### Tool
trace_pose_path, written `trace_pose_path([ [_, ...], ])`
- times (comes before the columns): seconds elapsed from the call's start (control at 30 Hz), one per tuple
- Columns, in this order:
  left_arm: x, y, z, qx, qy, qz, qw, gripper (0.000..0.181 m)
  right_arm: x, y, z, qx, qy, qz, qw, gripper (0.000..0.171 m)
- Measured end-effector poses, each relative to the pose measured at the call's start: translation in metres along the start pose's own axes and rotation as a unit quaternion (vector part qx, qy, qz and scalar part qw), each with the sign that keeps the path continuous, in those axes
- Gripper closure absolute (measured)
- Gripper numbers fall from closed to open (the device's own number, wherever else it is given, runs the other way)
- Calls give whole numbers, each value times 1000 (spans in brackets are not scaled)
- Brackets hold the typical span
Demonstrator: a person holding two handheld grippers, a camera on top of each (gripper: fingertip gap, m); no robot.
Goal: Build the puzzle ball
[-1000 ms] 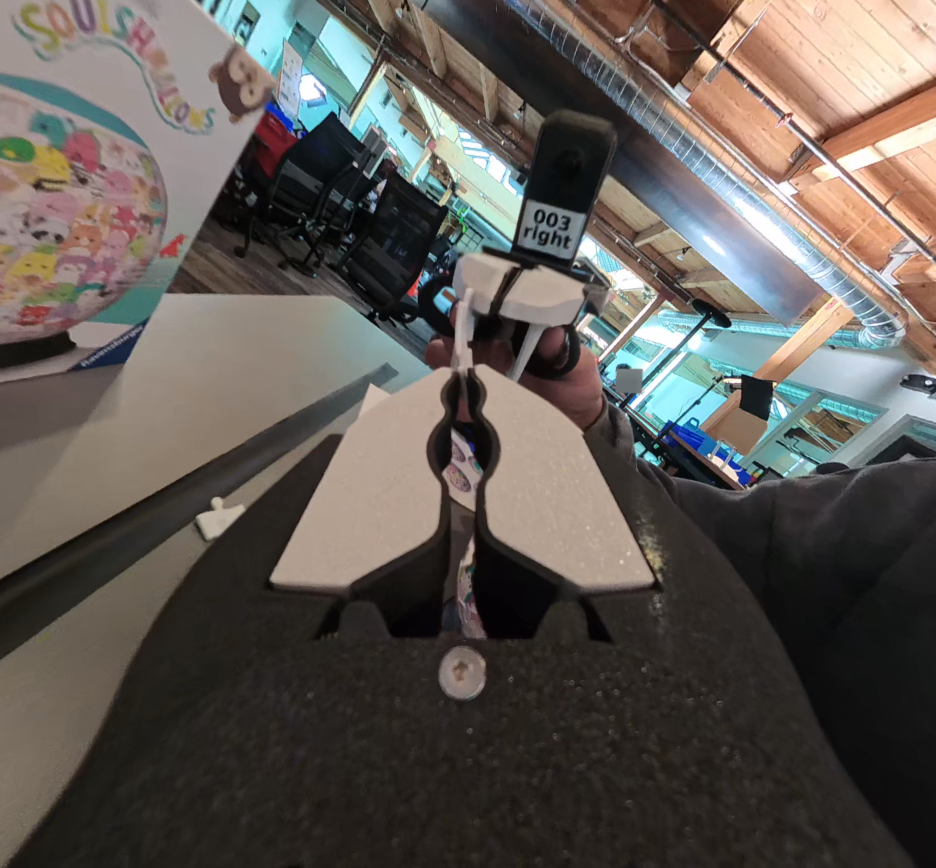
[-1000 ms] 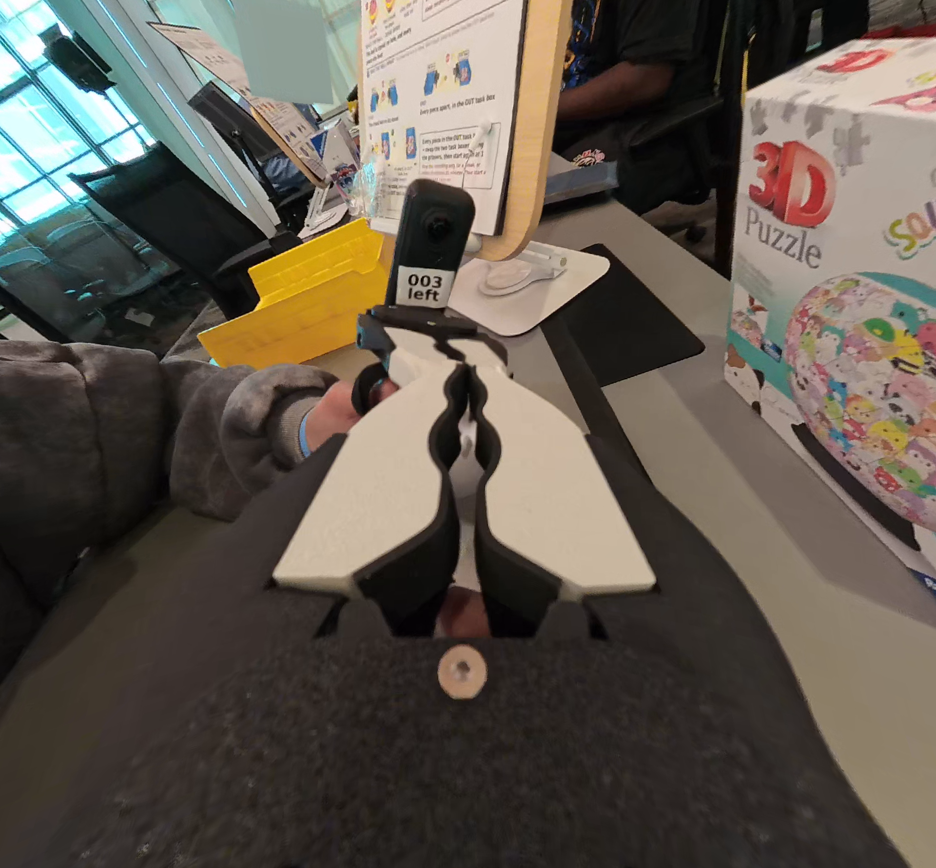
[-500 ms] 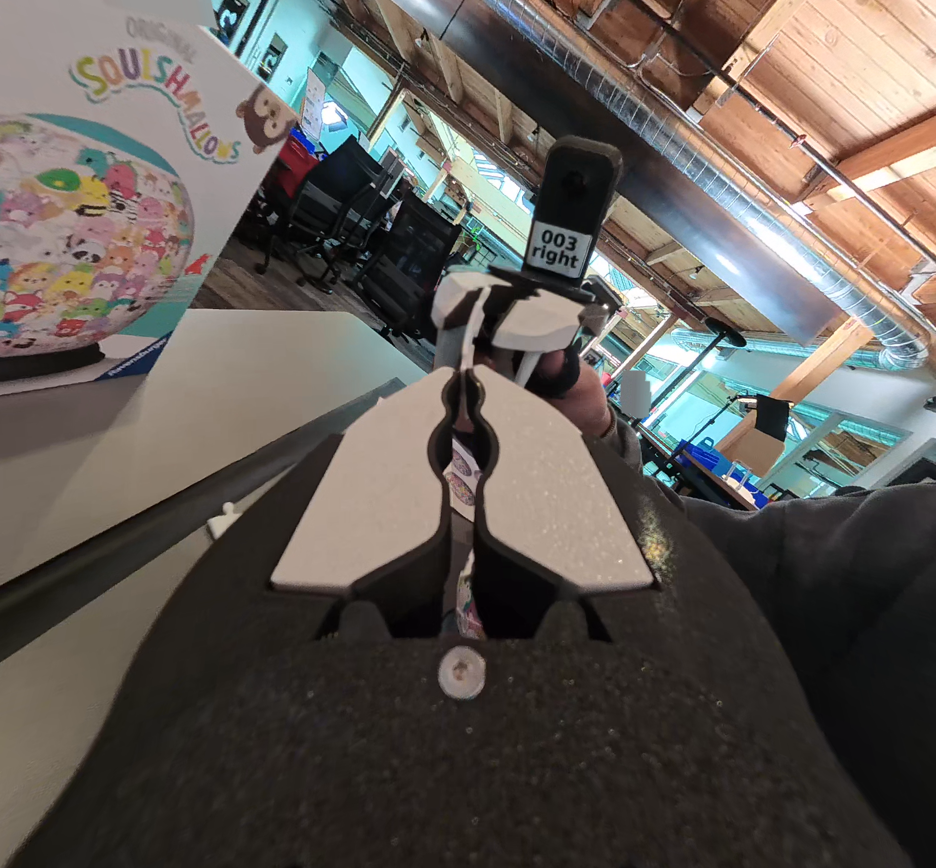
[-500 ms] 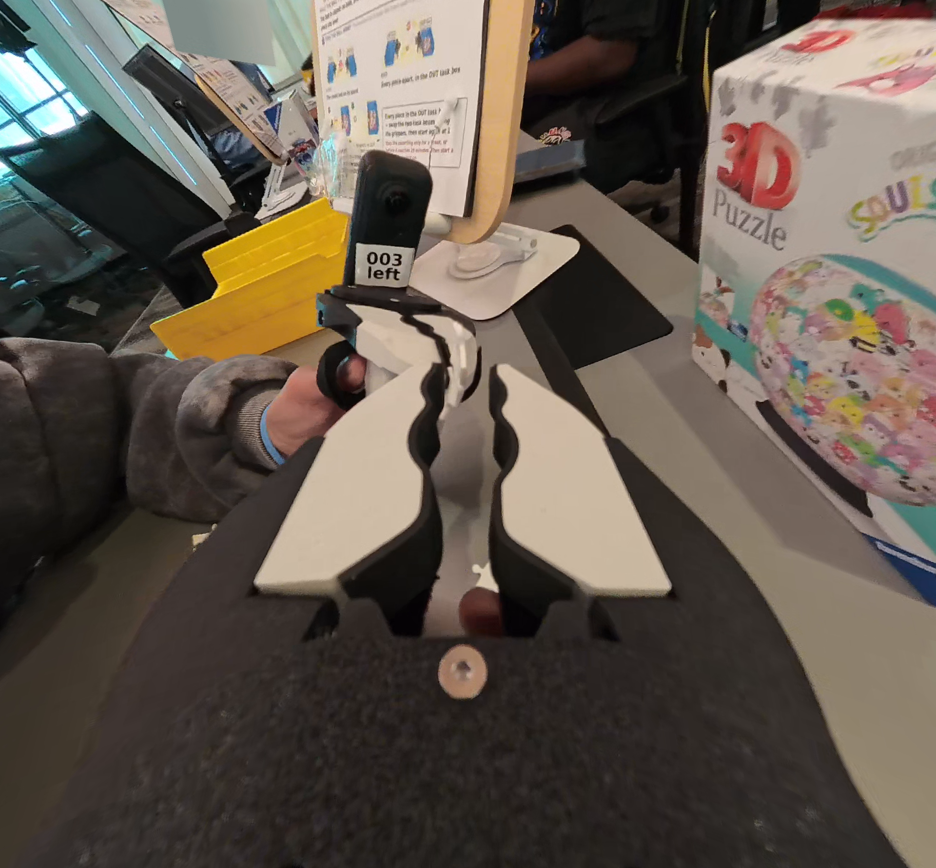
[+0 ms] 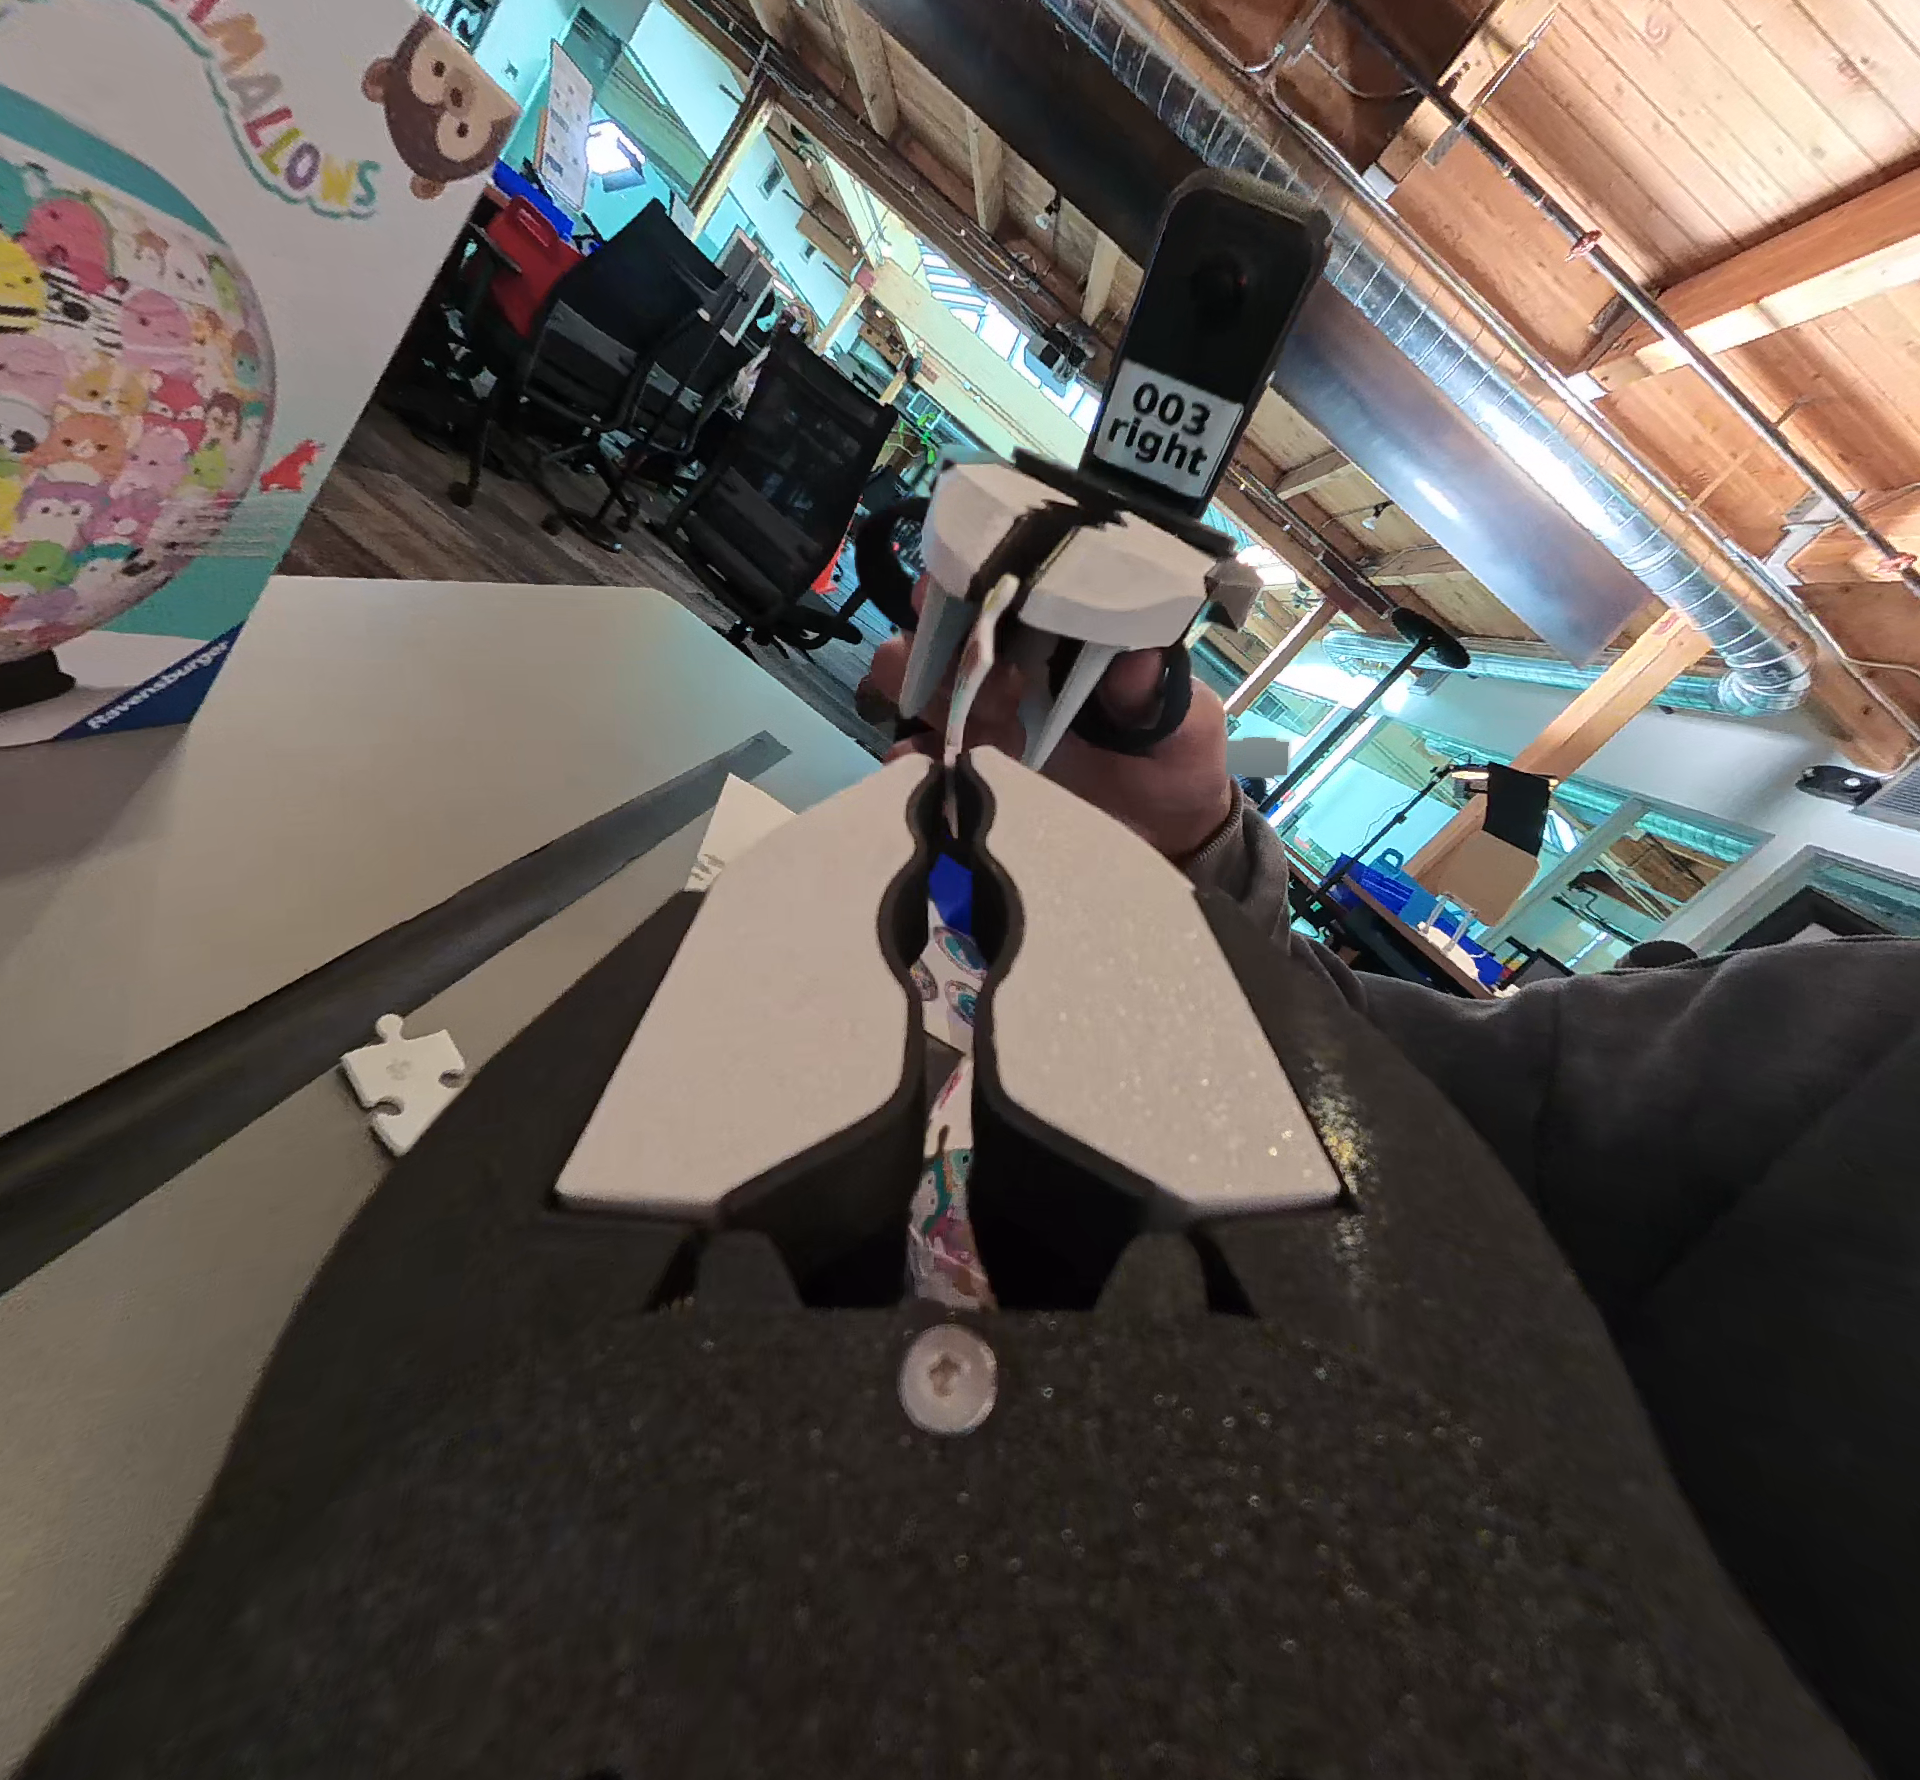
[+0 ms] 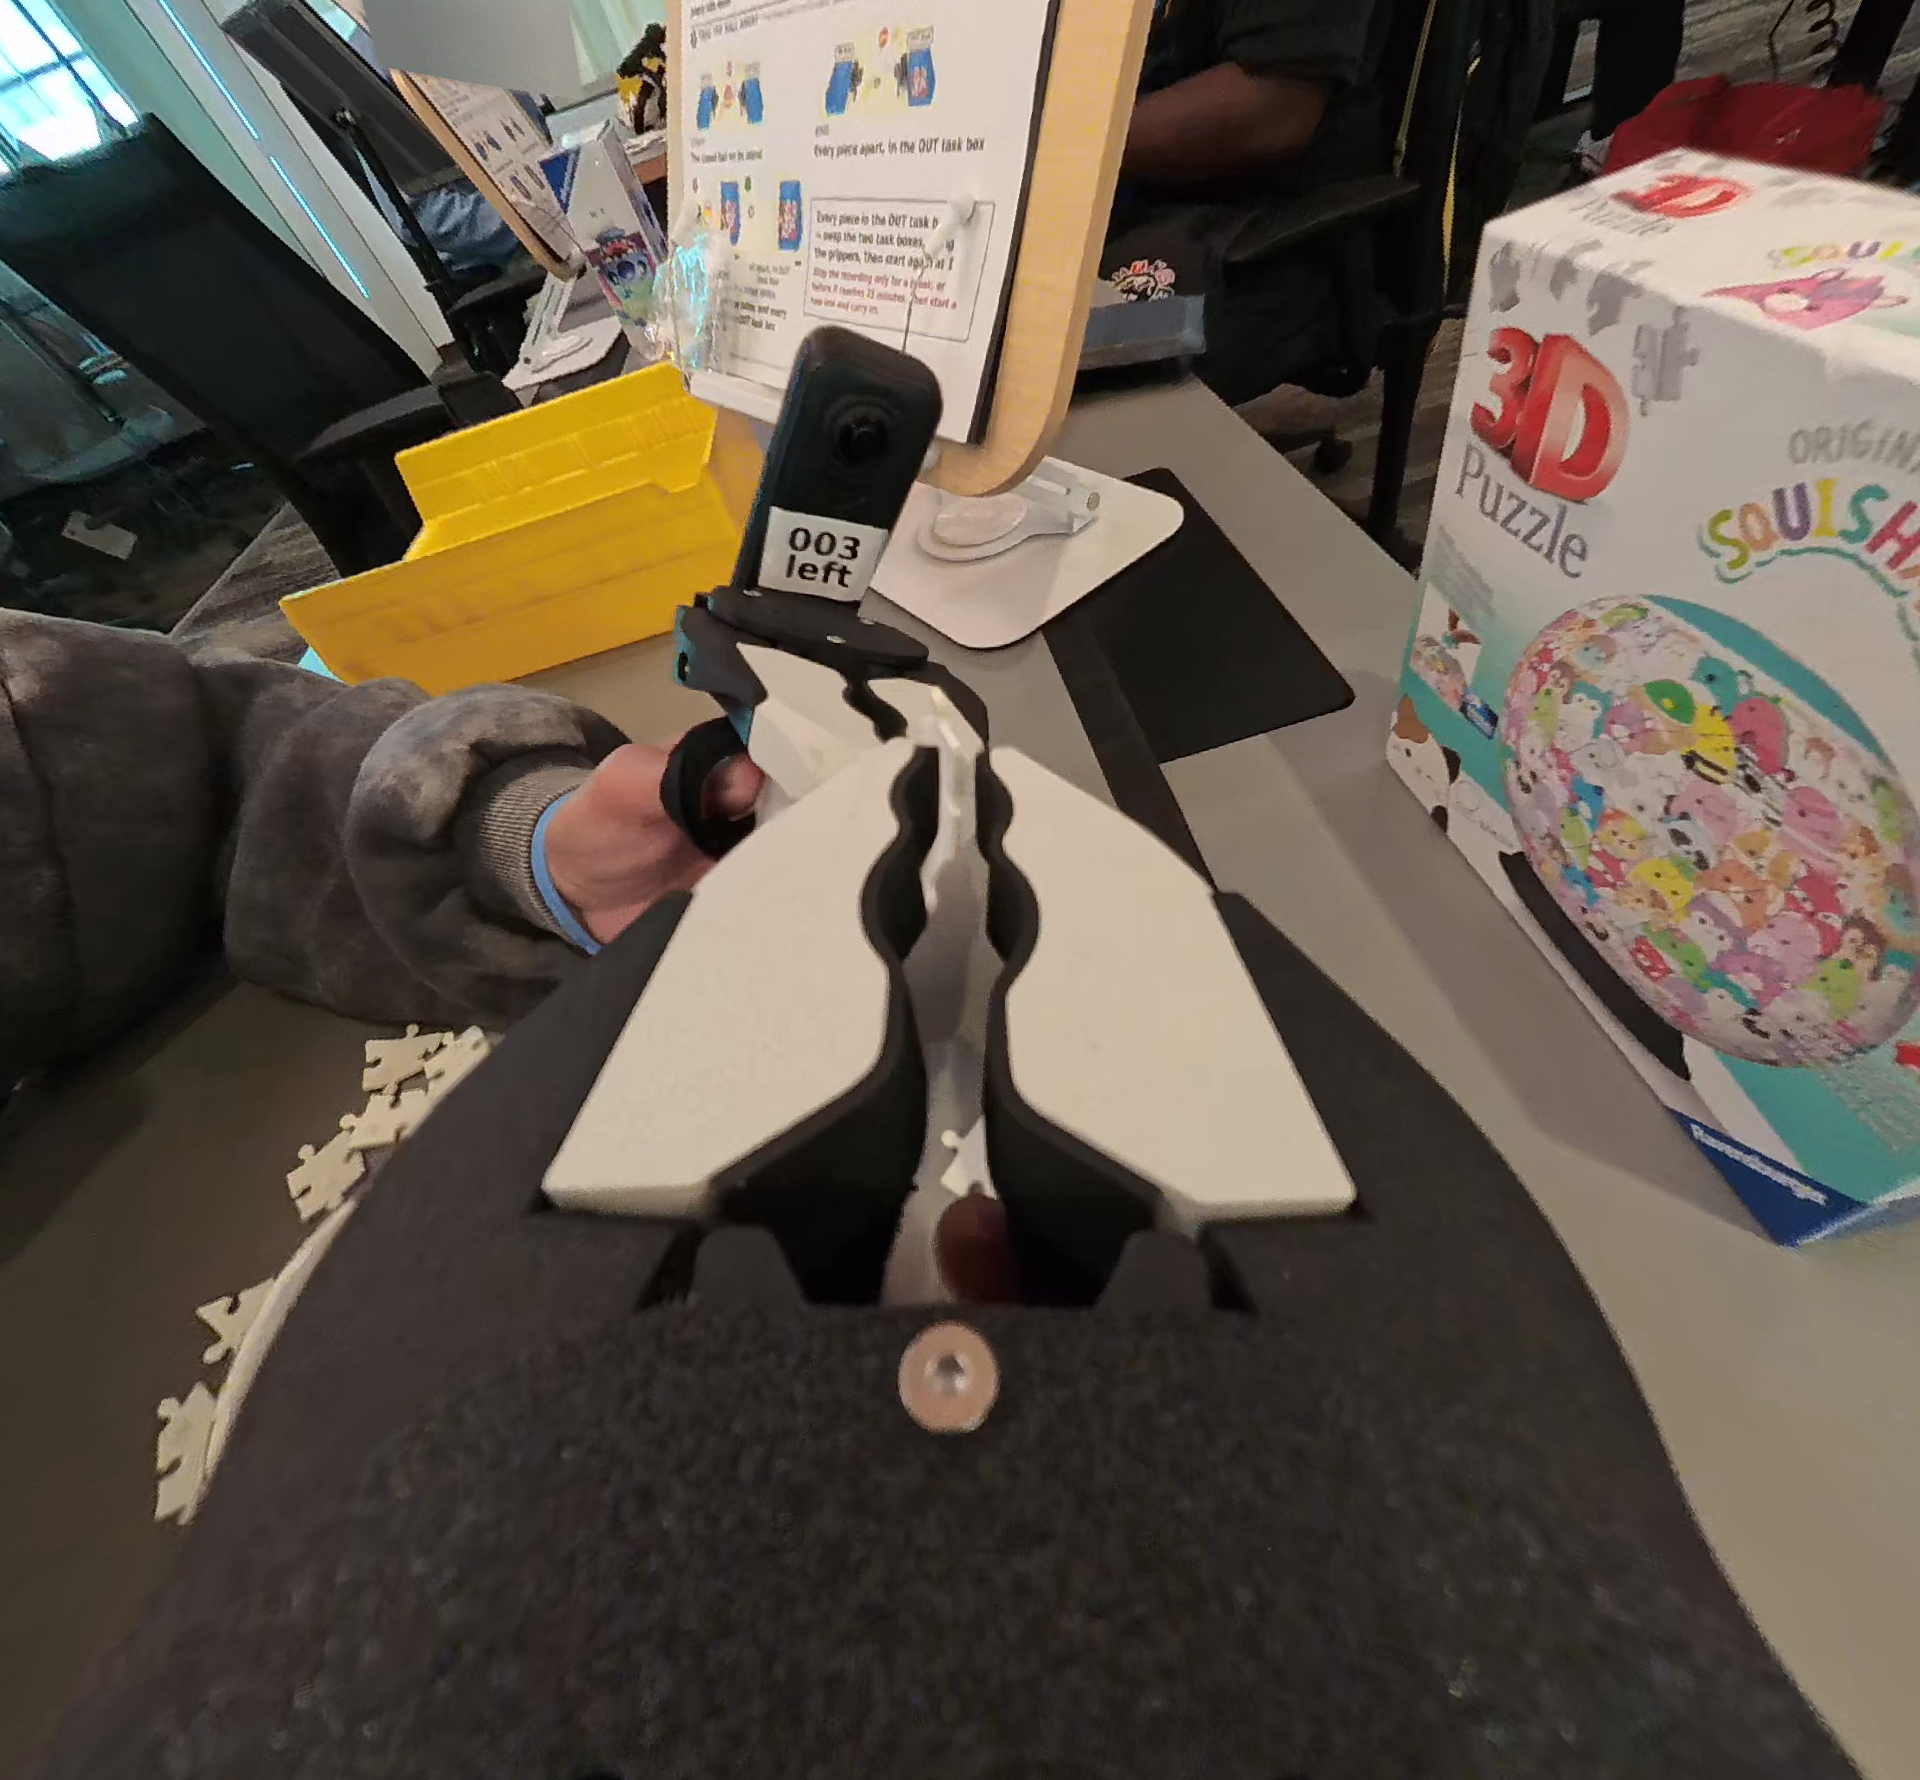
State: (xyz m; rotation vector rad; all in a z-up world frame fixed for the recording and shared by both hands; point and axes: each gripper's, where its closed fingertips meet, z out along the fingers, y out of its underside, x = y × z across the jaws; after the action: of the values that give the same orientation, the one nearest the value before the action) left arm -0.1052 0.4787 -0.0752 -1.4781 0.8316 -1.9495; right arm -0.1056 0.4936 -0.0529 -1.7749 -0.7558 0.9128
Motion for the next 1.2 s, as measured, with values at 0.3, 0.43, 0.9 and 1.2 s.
trace_pose_path([
  [0.3,2,6,4,-13,6,5,1000,180,-2,8,1,-28,-3,-23,999,169],
  [0.43,1,8,4,-25,1,15,1000,180,-3,11,-1,-51,8,-52,997,169],
  [0.9,7,19,10,-56,3,34,998,180,-9,14,-10,-94,24,-107,989,169],
  [1.2,4,23,11,-70,-5,43,997,179,-9,18,-10,-108,23,-116,987,169],
])
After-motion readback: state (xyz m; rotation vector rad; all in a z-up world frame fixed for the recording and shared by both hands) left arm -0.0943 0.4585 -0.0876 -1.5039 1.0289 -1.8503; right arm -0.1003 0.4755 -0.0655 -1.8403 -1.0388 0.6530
